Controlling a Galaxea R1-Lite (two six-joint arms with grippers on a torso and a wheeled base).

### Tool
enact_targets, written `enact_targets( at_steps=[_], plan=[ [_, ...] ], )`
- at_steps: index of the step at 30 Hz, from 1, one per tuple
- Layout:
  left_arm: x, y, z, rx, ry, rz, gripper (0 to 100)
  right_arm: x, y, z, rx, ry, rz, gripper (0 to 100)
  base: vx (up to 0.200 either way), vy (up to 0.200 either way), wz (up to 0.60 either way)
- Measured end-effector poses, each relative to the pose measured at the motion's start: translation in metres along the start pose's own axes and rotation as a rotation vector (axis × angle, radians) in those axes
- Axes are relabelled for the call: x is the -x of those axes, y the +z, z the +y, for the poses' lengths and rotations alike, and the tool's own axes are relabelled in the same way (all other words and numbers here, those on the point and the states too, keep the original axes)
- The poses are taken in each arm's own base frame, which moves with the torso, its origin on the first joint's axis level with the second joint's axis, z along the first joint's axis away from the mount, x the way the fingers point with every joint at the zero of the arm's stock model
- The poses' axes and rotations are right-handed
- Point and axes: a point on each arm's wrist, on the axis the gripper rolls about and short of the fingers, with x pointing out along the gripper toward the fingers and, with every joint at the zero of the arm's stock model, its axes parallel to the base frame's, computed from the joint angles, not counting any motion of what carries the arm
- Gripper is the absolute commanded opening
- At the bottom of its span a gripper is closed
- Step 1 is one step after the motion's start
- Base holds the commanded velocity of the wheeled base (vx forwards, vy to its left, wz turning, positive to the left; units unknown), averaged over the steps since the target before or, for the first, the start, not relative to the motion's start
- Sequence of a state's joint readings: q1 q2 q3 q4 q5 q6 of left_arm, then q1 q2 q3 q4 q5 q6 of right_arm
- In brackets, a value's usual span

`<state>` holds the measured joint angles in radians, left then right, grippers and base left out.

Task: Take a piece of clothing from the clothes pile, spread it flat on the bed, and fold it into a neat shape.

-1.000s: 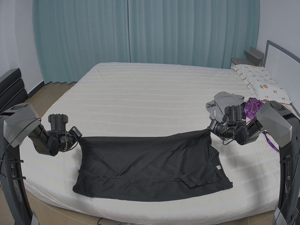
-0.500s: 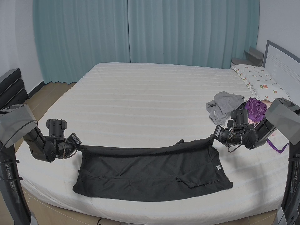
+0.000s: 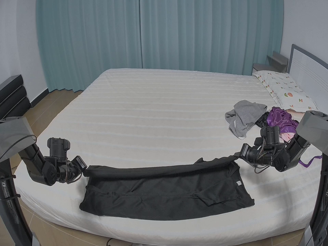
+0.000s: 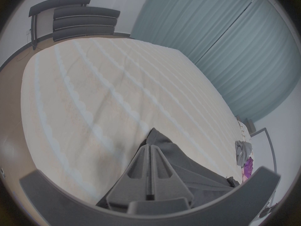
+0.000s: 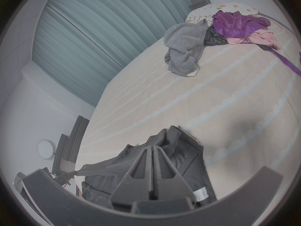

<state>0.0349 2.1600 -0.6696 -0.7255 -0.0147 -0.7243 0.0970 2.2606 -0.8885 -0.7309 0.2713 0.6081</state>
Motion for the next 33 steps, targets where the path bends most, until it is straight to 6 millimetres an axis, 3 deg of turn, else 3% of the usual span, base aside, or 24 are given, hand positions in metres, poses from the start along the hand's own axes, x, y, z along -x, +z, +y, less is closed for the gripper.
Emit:
enact_targets(
  at_steps=[23, 24, 25, 33],
  plan=[
    [0.012, -0.041, 0.031, -0.056, -0.024, 0.085, 0, 0.012, -0.044, -0.032, 0.146, -0.050, 0.183, 0, 0.000, 0.000, 0.00],
    [0.012, -0.042, 0.031, -0.056, -0.021, 0.087, 0, 0.012, -0.045, -0.033, 0.149, -0.051, 0.186, 100, 0.000, 0.000, 0.00],
    [0.012, -0.042, 0.032, -0.056, -0.019, 0.090, 100, 0.012, -0.047, -0.033, 0.150, -0.054, 0.191, 100, 0.000, 0.000, 0.00],
    [0.013, -0.046, 0.033, -0.063, -0.012, 0.105, 100, 0.011, -0.046, -0.032, 0.139, -0.044, 0.187, 100, 0.000, 0.000, 0.00]
  ],
)
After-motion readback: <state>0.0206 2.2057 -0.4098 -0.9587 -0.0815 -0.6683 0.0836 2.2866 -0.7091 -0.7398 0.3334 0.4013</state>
